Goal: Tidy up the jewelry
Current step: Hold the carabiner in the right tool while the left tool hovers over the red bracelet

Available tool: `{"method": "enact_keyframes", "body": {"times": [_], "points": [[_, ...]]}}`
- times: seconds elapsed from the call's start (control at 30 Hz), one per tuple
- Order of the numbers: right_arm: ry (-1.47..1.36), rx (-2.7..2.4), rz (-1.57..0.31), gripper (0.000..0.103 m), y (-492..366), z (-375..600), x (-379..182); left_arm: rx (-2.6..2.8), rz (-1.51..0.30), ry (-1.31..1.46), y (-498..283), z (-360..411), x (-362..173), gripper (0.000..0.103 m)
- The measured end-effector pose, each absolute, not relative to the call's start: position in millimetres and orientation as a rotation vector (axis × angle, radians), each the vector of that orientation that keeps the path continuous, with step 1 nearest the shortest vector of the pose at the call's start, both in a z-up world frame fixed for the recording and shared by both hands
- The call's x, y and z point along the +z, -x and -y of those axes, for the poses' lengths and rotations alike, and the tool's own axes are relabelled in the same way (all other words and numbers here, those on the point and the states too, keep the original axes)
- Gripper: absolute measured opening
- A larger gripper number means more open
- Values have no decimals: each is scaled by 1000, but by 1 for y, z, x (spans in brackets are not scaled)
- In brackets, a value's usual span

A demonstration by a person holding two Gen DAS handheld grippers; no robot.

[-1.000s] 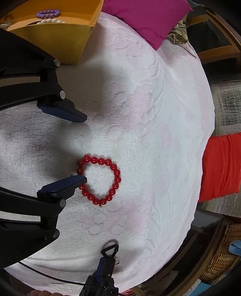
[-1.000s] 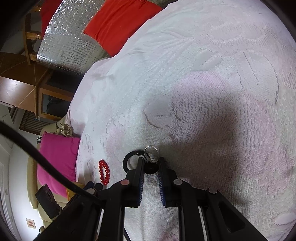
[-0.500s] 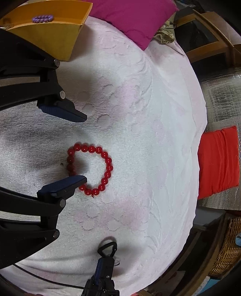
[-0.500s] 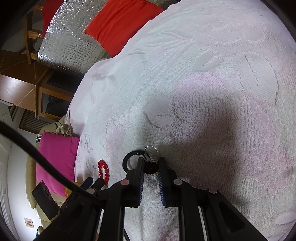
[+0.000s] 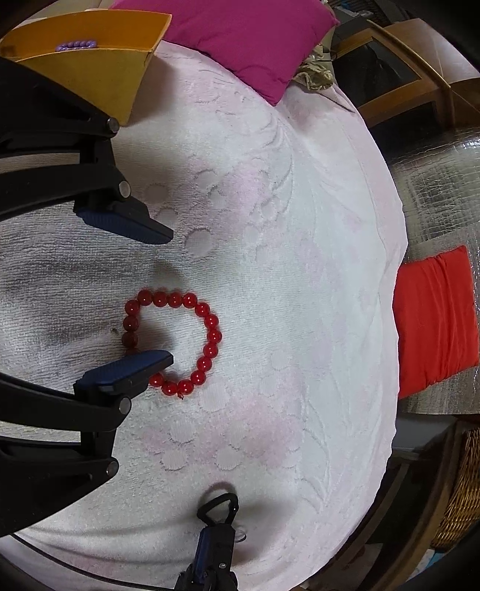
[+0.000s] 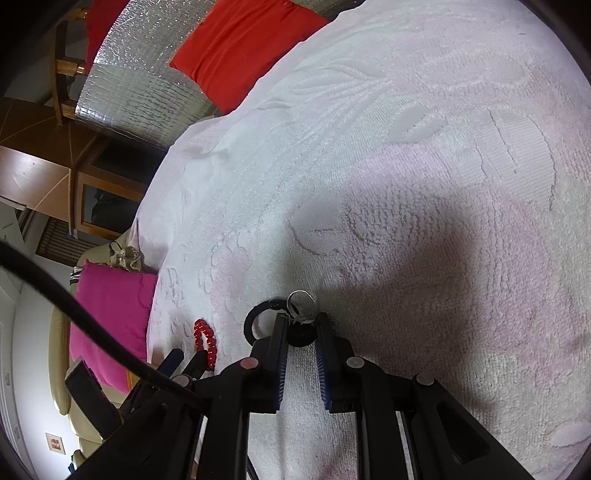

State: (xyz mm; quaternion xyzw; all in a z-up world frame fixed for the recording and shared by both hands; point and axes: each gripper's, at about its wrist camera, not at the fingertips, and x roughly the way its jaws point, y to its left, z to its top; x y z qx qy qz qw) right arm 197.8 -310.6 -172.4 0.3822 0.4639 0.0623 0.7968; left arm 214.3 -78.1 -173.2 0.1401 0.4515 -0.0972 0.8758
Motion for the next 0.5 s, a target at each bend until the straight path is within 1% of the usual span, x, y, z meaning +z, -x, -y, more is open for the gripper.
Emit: {"method": "enact_keyframes", "body": {"times": [0.5], "points": [[-813, 134, -992, 17, -198, 311, -173, -195, -938, -304, -217, 82, -177, 61]]}}
